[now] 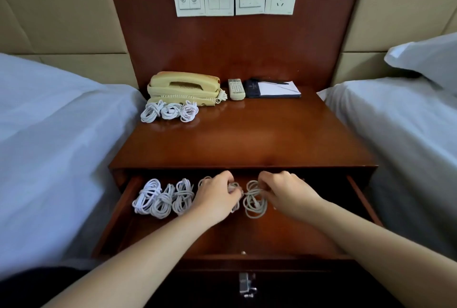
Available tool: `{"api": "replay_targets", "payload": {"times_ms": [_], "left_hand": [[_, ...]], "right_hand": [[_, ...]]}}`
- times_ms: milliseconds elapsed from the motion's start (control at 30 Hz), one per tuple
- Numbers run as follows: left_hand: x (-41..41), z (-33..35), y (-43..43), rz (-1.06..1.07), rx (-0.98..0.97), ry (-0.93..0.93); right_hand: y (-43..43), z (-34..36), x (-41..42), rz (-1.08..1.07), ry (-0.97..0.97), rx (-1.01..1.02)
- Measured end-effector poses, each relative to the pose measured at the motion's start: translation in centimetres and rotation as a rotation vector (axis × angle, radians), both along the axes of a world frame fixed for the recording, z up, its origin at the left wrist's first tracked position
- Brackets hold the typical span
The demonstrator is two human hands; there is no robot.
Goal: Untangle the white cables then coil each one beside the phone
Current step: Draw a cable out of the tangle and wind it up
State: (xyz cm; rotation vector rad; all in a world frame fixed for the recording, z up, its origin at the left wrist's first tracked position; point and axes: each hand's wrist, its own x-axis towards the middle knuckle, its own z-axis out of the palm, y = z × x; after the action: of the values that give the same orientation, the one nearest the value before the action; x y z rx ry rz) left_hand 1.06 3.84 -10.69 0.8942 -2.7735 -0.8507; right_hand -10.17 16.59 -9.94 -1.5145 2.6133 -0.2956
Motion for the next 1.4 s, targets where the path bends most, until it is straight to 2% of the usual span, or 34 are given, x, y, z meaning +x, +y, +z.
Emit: {"api": "replay_targets", "payload": {"times_ms": [133, 267, 367, 533, 767, 900, 1067, 1233, 1400], "left_hand": [[-0.2, -0.4, 0.1, -0.011, -0.056, 0.001], [-0.1, -0.3, -0.1, -0.061, -0.193, -0.007], [0.0, -0.1, -0.1, -0.092, -0.27, -0.057], [0.5, 0.3, -0.8, -0.134, -0.511, -0.198], [1.1, 1.2, -2.2, -0.179, -0.4, -0.233], [1.2, 3.0, -2.8, -0.182, -0.242, -0.208], [1.3, 6.2, -5.4, -0.058, -0.205, -0.03], [1.0, 7.1, -10.9, 0.129, -0.146, 0.071], [0.4, 6.4, -15.9, 0.248, -0.223, 0.147]], "right_hand": [[-0.5, -1.1, -0.4, -0.031, -0.01, 0.015], [-0.8, -1.7, -0.8, -0.057, -0.122, -0.038], [-1.0, -2.2, -0.8, -0.066, -0.162, -0.084], [-1.5, -2.7, -0.4, -0.095, -0.194, -0.175], [-2.2, -2.1, 0.2, -0.063, -0.147, -0.079], [-2.4, 0.8, 0.3, -0.032, -0.104, -0.08], [-4.9, 4.4, 0.7, 0.017, -0.167, -0.119], [-9.9, 6.6, -0.4, 0.011, -0.156, -0.205], [-15.5, 6.7, -2.5, -0.069, -0.203, -0.243]]}}
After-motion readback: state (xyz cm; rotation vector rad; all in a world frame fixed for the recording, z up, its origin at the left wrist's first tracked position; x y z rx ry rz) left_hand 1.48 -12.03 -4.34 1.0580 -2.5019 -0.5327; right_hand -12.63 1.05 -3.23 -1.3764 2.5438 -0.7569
